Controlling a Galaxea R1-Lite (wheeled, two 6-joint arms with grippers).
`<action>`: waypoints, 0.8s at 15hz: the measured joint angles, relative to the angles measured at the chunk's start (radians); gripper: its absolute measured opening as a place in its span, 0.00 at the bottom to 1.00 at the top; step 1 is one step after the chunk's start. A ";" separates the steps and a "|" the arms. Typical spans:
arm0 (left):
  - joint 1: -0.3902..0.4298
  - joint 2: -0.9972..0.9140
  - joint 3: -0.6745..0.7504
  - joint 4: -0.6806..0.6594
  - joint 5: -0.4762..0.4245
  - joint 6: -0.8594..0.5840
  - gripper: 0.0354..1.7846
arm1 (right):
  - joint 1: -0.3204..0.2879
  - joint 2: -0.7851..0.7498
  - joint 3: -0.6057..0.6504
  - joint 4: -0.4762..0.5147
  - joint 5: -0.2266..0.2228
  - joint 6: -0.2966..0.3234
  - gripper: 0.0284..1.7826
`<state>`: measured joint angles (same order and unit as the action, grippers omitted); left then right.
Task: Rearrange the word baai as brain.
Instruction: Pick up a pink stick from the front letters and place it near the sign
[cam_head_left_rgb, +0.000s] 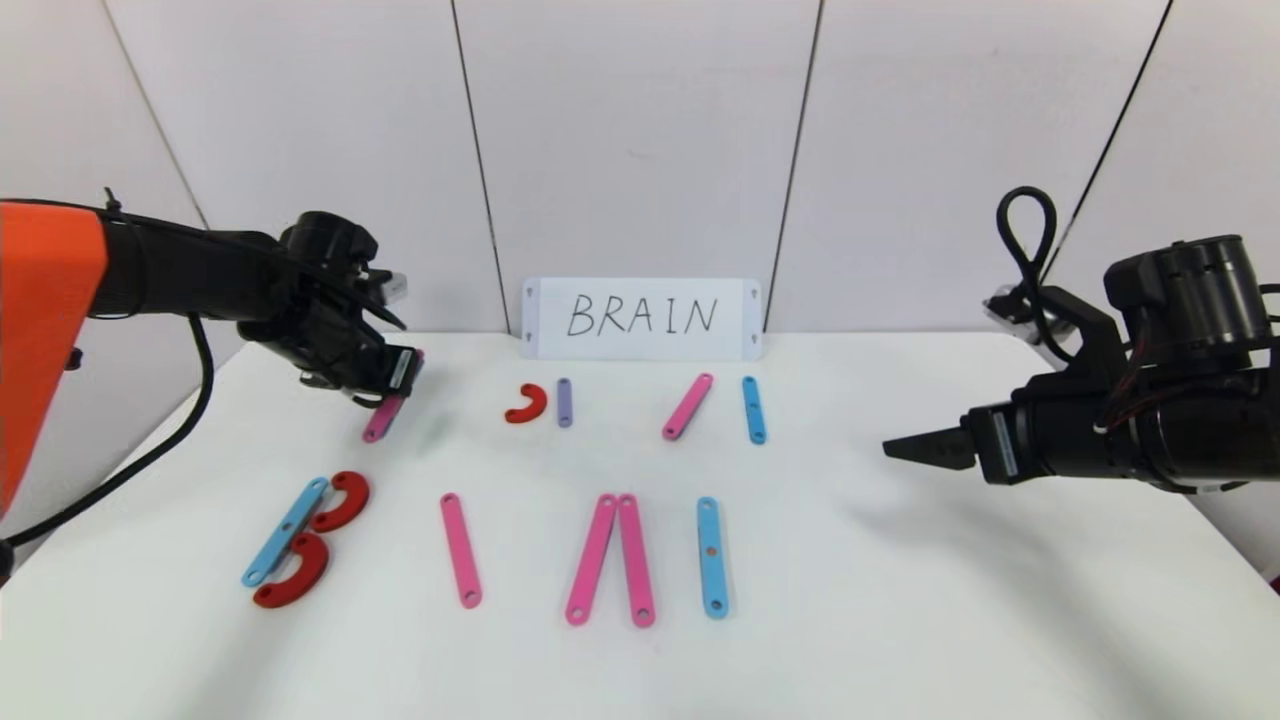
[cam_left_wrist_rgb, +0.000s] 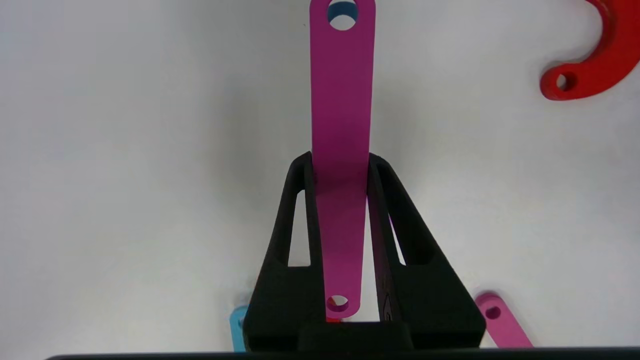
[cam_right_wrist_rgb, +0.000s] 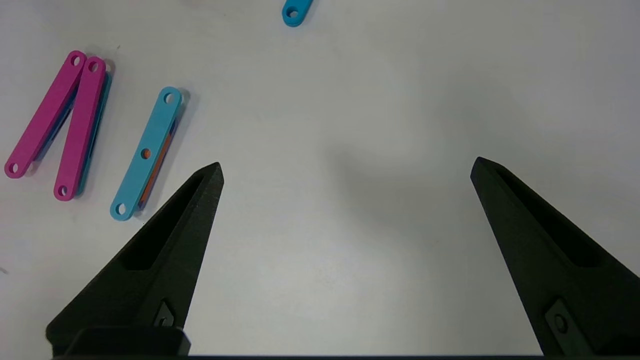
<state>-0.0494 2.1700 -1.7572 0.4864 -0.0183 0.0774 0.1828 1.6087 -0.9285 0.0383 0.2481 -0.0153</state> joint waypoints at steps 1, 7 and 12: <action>0.005 0.028 -0.031 0.009 0.000 0.000 0.15 | 0.003 0.000 0.002 0.000 0.000 0.000 0.97; 0.023 0.134 -0.113 0.029 0.004 -0.001 0.15 | 0.004 0.000 0.004 0.000 0.000 -0.001 0.97; 0.024 0.156 -0.147 0.036 0.006 -0.004 0.15 | 0.004 0.000 0.009 -0.001 0.000 -0.003 0.97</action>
<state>-0.0253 2.3260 -1.9045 0.5228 -0.0123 0.0734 0.1870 1.6087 -0.9194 0.0368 0.2485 -0.0181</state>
